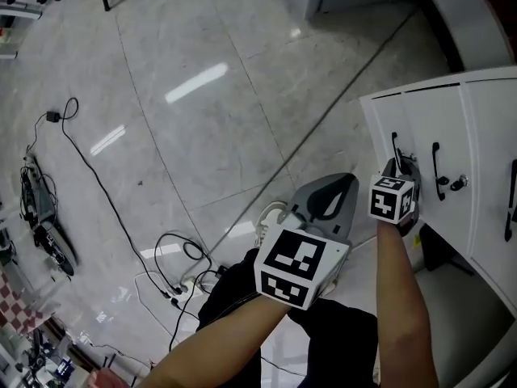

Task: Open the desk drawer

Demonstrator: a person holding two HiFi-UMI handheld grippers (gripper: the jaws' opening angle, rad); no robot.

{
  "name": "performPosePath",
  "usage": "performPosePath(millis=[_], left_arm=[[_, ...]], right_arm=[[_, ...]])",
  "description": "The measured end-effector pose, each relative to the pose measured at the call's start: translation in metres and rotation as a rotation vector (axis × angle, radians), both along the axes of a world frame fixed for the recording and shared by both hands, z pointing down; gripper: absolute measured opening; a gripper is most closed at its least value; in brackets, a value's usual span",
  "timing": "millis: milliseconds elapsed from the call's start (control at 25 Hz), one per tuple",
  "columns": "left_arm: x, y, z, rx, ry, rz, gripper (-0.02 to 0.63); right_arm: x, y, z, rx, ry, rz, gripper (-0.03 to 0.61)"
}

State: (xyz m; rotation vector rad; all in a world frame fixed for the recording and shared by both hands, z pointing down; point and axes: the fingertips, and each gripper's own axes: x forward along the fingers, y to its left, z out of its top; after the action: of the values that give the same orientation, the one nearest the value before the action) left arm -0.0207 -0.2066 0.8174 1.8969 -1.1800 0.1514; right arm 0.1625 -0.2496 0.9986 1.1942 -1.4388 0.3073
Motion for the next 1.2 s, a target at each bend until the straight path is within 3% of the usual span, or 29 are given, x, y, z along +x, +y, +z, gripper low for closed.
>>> performPosePath(millis=[360, 560, 720, 920, 1200], left_arm=[[-0.012, -0.001, 0.000, -0.021, 0.034, -0.040, 0.008], [-0.014, -0.002, 0.003, -0.038, 0.041, -0.048, 0.008], [-0.010, -0.005, 0.002, -0.040, 0.057, -0.047, 0.008], [-0.003, -0.001, 0.002, -0.048, 0.063, -0.037, 0.008], [0.002, 0.005, 0.005, -0.057, 0.066, -0.021, 0.008]], right_arm=[[0.004, -0.001, 0.018, -0.093, 0.053, -0.025, 0.058], [0.004, -0.007, 0.020, -0.063, 0.089, -0.044, 0.041], [0.005, -0.009, 0.019, -0.034, 0.036, -0.008, 0.026], [0.002, -0.009, 0.018, -0.027, 0.071, -0.062, 0.021], [-0.003, -0.002, 0.016, -0.014, -0.012, 0.022, 0.023]])
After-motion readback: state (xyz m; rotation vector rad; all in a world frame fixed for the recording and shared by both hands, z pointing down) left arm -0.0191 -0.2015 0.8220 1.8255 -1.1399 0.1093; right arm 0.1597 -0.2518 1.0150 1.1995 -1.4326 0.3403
